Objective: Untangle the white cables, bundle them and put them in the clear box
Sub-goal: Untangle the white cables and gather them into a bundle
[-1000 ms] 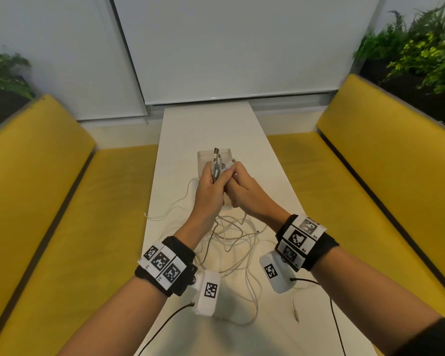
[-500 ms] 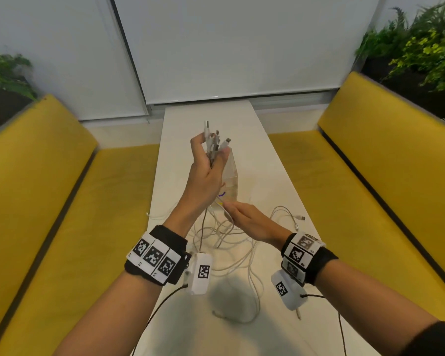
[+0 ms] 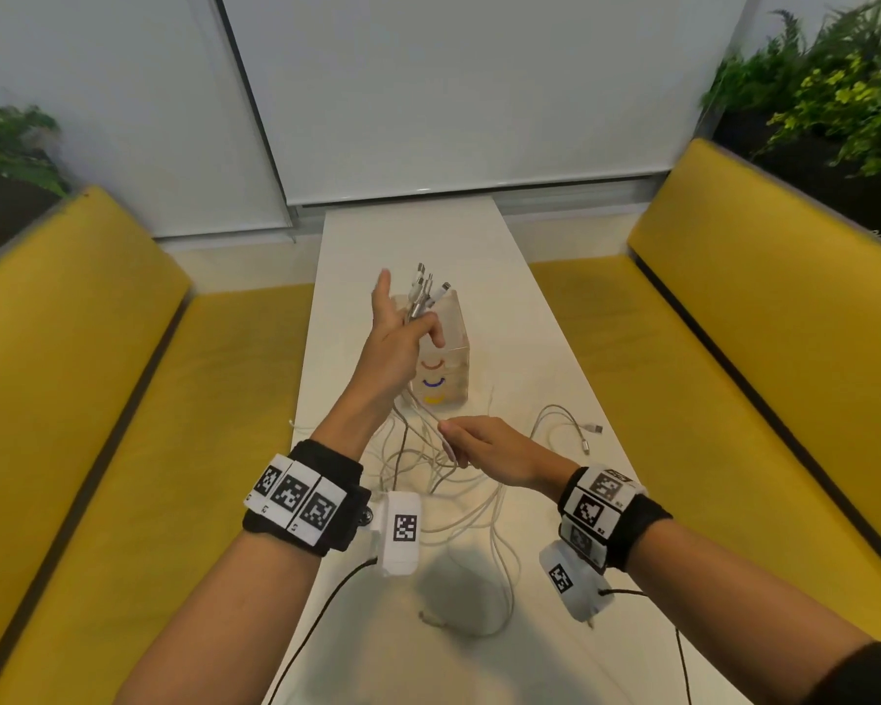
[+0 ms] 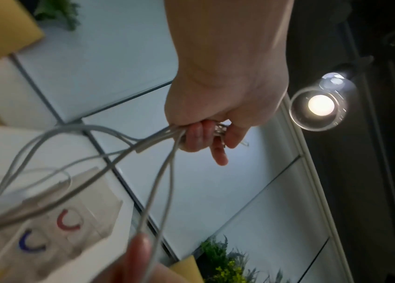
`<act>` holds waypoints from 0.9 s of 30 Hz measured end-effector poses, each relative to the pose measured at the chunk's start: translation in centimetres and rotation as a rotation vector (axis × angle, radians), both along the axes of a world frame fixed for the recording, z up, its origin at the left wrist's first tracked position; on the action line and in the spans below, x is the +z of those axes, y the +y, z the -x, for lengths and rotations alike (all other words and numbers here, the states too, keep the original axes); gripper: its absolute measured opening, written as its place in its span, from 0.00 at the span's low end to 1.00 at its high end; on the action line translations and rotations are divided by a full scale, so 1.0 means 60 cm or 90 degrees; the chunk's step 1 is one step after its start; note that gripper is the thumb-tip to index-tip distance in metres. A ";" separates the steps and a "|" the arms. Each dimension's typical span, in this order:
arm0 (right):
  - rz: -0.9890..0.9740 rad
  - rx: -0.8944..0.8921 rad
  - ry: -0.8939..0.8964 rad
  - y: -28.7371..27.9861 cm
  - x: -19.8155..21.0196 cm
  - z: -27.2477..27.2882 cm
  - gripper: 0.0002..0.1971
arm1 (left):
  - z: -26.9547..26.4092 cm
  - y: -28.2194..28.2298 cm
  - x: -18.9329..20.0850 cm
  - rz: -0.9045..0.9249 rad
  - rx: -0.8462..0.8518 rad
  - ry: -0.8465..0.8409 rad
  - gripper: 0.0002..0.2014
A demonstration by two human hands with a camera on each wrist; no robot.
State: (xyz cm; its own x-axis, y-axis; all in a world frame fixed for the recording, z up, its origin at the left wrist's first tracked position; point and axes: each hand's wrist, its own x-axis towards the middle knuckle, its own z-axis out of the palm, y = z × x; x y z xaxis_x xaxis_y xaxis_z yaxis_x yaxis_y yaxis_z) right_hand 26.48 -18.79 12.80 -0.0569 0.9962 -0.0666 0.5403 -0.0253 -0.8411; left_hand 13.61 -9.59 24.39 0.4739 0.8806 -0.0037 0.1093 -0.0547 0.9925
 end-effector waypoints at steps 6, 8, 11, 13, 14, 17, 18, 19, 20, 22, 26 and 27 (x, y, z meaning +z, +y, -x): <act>0.003 -0.048 -0.011 -0.002 0.005 -0.010 0.20 | 0.003 -0.012 0.003 -0.044 -0.074 0.058 0.11; 0.009 -0.058 -0.002 -0.003 0.005 -0.013 0.19 | 0.004 -0.015 0.000 -0.119 -0.073 0.109 0.10; 0.019 -0.051 -0.001 -0.005 0.004 -0.014 0.18 | 0.007 -0.018 -0.012 -0.240 -0.088 0.144 0.05; 0.015 -0.047 -0.006 -0.006 0.004 -0.013 0.17 | 0.010 -0.018 -0.025 -0.290 -0.085 0.152 0.02; 0.009 -0.046 -0.013 -0.006 0.005 -0.013 0.17 | 0.009 -0.018 -0.029 -0.308 -0.088 0.157 0.02; -0.011 -0.056 -0.020 -0.009 0.005 -0.013 0.15 | 0.011 -0.011 -0.034 -0.342 -0.089 0.157 0.03; -0.020 -0.058 -0.025 -0.011 0.006 -0.014 0.16 | 0.014 -0.004 -0.030 -0.354 -0.070 0.154 0.02; -0.032 -0.056 -0.041 -0.012 0.005 -0.017 0.17 | 0.019 0.003 -0.022 -0.369 -0.044 0.149 0.03; -0.040 -0.055 -0.067 -0.015 0.002 -0.023 0.18 | 0.025 0.011 -0.010 -0.381 -0.010 0.139 0.05; -0.041 -0.065 -0.118 -0.023 -0.010 -0.043 0.20 | 0.043 0.033 0.017 -0.393 0.082 0.098 0.10; -0.046 -0.124 -0.147 -0.037 -0.031 -0.080 0.22 | 0.082 0.071 0.064 -0.453 0.222 0.058 0.14; -0.053 -0.133 -0.137 -0.036 -0.023 -0.080 0.20 | 0.079 0.068 0.063 -0.474 0.180 0.080 0.12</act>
State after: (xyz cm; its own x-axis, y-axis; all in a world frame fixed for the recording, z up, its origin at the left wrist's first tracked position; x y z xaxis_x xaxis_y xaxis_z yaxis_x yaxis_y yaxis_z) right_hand 31.28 -20.92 11.41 0.1558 0.9874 0.0274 0.6971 -0.0903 -0.7113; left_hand 8.87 -5.50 28.20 0.2673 0.7599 0.5925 0.3266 -0.6500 0.6862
